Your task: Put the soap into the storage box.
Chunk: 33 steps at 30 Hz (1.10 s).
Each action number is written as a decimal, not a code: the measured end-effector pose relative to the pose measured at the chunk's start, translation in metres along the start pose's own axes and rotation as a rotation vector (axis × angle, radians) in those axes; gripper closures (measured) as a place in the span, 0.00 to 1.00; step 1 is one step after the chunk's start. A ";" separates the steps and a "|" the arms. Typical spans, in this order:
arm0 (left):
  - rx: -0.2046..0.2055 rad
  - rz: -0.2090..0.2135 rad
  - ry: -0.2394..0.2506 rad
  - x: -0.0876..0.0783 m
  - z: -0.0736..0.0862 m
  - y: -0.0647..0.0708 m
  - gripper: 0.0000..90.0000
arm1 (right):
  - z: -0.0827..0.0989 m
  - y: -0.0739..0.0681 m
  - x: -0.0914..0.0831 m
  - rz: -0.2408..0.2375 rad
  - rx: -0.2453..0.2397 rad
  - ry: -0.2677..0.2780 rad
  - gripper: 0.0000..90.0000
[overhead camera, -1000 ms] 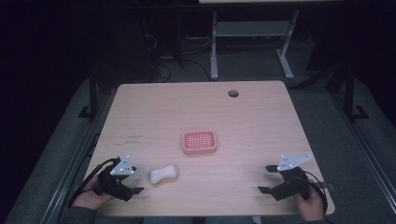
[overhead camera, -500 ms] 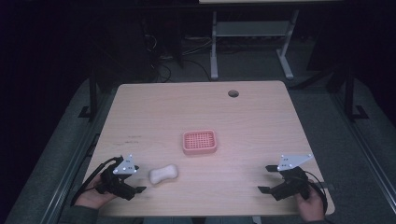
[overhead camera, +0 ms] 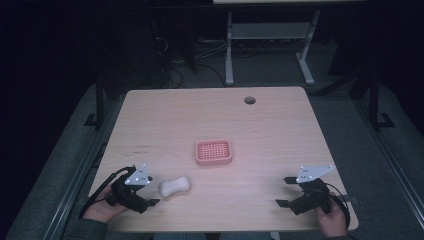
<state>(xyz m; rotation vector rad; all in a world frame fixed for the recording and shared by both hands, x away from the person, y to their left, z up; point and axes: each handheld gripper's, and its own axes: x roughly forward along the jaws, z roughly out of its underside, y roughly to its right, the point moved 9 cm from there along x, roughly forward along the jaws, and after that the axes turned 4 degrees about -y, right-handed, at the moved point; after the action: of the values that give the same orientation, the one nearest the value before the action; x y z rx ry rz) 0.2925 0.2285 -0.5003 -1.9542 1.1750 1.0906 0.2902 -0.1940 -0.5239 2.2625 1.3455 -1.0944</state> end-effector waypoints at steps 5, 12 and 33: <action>0.007 0.008 -0.004 0.003 -0.005 0.001 0.26 | 0.000 0.000 0.000 0.000 -0.001 0.002 0.16; 0.017 0.011 0.004 0.005 -0.012 0.001 0.26 | -0.001 0.000 0.000 -0.002 0.001 -0.001 0.16; 0.032 0.035 -0.001 0.014 -0.021 0.000 0.26 | -0.003 -0.001 0.004 -0.006 -0.007 -0.008 0.16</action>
<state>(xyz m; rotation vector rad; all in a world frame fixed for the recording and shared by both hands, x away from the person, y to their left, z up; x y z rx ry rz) 0.3036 0.2056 -0.5022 -1.9153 1.2230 1.0841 0.2916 -0.1894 -0.5250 2.2481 1.3511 -1.0982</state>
